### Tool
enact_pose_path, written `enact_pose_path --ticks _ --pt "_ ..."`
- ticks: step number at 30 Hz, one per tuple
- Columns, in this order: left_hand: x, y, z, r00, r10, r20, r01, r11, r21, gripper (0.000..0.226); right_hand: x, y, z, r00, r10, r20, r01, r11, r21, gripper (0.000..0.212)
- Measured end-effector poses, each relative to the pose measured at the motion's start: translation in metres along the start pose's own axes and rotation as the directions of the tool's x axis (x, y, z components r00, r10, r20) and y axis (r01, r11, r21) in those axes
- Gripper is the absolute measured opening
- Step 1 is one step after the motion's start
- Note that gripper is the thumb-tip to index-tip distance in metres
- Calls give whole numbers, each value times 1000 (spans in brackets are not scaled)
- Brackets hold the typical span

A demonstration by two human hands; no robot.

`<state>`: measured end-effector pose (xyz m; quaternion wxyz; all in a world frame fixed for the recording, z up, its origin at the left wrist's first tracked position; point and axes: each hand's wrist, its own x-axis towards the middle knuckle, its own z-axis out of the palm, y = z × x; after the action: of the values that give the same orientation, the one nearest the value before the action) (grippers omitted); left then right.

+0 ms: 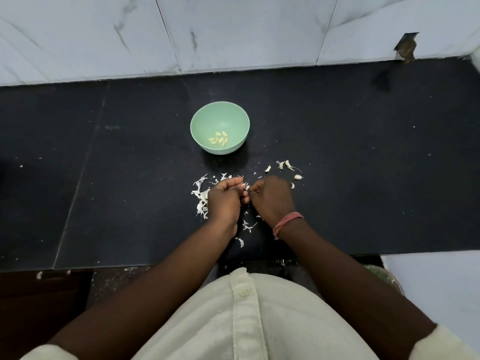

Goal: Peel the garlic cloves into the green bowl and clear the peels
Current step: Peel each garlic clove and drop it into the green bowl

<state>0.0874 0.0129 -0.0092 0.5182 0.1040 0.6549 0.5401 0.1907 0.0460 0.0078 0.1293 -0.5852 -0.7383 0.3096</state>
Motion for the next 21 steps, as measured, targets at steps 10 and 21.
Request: enact_pose_path --ticks 10,21 --pt "-2 3 0 999 4 -51 -4 1000 -3 22 6 -12 1 997 33 75 -17 977 -213 8" --pt "-6 4 -7 999 -14 34 11 995 99 15 5 3 3 996 81 -46 -72 982 176 22"
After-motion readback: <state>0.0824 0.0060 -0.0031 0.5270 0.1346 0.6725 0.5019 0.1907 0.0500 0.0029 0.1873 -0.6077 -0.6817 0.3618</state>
